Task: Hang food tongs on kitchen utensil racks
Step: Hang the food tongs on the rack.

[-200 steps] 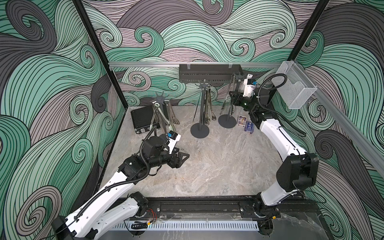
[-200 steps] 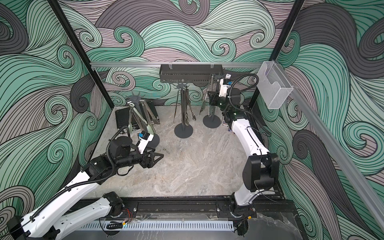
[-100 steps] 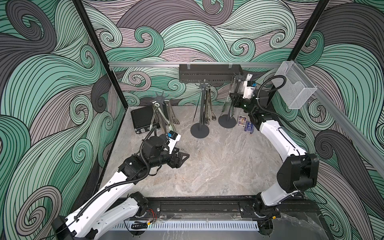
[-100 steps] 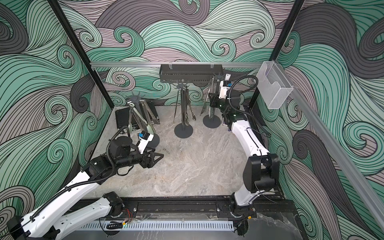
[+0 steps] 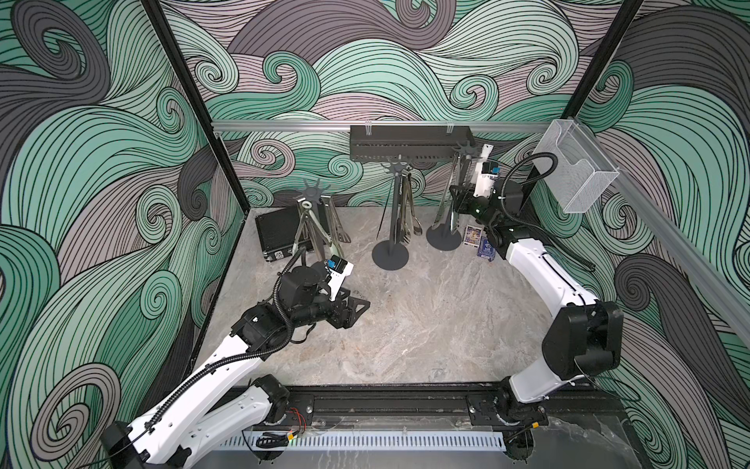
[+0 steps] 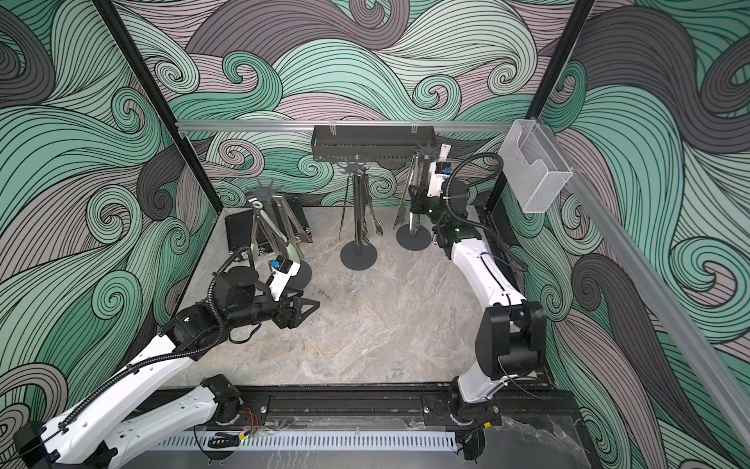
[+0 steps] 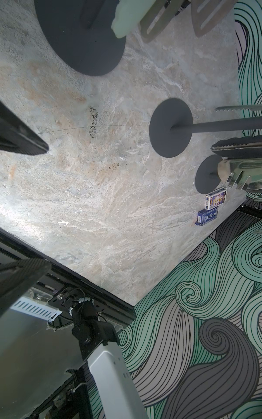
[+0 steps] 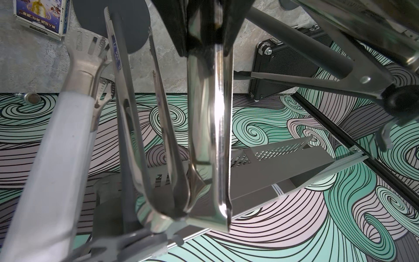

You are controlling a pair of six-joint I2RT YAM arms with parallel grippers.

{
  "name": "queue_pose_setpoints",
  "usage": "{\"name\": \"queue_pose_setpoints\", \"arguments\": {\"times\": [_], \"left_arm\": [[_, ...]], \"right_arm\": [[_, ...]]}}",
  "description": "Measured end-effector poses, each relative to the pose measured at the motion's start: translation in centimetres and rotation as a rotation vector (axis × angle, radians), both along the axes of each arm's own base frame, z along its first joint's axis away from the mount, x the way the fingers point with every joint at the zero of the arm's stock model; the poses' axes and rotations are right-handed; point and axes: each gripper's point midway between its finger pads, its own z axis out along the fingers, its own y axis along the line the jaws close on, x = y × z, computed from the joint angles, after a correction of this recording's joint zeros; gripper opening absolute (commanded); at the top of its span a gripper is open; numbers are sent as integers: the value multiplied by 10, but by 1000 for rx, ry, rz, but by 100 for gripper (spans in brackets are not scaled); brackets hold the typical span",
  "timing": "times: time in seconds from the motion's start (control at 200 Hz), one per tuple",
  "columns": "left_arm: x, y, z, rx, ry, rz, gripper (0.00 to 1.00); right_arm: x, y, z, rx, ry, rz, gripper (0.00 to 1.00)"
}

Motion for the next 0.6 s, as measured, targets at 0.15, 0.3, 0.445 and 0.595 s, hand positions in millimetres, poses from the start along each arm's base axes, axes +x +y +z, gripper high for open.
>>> {"name": "queue_pose_setpoints", "arguments": {"times": [0.15, 0.3, 0.445, 0.595], "left_arm": [[0, 0, 0, 0, 0, 0, 73], [0, 0, 0, 0, 0, 0, 73], [0, 0, 0, 1, 0, 1, 74], [0, 0, 0, 1, 1, 1, 74]], "right_arm": [[0, -1, -1, -5, -4, -5, 25], [1, -3, -3, -8, -2, -18, 29], [5, -7, -12, -11, 15, -39, 32], [9, -9, -20, -14, 32, -48, 33]]}}
